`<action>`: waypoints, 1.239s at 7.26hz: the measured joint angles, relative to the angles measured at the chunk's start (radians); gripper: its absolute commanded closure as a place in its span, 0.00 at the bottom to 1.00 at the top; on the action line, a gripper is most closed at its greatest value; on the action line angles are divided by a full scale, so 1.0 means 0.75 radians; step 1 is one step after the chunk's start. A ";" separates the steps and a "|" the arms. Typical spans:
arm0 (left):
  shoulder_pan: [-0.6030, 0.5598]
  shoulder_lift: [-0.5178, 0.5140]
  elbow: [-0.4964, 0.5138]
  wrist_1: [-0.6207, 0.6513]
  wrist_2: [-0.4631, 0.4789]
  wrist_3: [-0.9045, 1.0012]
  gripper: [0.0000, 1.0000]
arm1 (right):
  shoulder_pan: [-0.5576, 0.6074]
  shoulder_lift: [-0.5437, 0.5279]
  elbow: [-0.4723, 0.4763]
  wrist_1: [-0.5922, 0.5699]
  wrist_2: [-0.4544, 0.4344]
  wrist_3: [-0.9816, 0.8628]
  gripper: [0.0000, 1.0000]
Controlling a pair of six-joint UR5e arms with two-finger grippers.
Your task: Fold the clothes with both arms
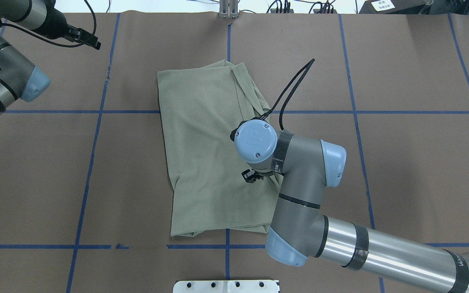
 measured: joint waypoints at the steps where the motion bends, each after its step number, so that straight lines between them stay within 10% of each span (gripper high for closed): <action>1: 0.000 0.000 0.001 0.000 0.000 0.000 0.00 | -0.001 -0.003 0.000 -0.001 -0.013 -0.003 0.90; 6: 0.002 0.000 0.001 0.000 0.000 0.000 0.00 | 0.014 -0.012 0.012 -0.003 -0.029 -0.008 0.90; 7: 0.002 0.000 0.000 0.000 0.000 0.000 0.00 | 0.017 -0.025 0.023 -0.002 -0.029 -0.008 0.56; 8: 0.002 0.000 0.000 0.000 0.000 0.000 0.00 | 0.019 -0.050 0.045 -0.002 -0.028 -0.008 0.01; 9: 0.002 0.000 0.000 0.000 0.001 0.000 0.00 | 0.021 -0.088 0.078 -0.002 -0.029 -0.003 0.00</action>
